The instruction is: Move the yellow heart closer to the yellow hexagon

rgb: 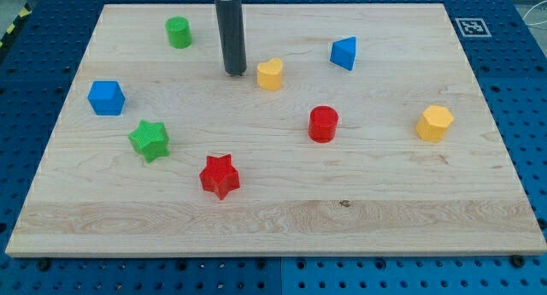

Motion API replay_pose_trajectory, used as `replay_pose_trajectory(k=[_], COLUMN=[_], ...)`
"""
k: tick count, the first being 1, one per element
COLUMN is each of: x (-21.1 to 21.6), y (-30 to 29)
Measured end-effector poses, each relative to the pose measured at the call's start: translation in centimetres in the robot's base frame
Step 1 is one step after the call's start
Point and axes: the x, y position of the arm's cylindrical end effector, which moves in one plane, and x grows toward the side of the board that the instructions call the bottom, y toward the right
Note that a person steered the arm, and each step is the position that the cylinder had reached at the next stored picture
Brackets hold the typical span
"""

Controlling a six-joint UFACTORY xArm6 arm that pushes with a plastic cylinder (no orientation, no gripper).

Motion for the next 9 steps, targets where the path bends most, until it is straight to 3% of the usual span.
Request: replay_pose_trajectory(k=[3,5,9], x=[8.6,9.5,19.6], y=[15.8,15.4,17.7])
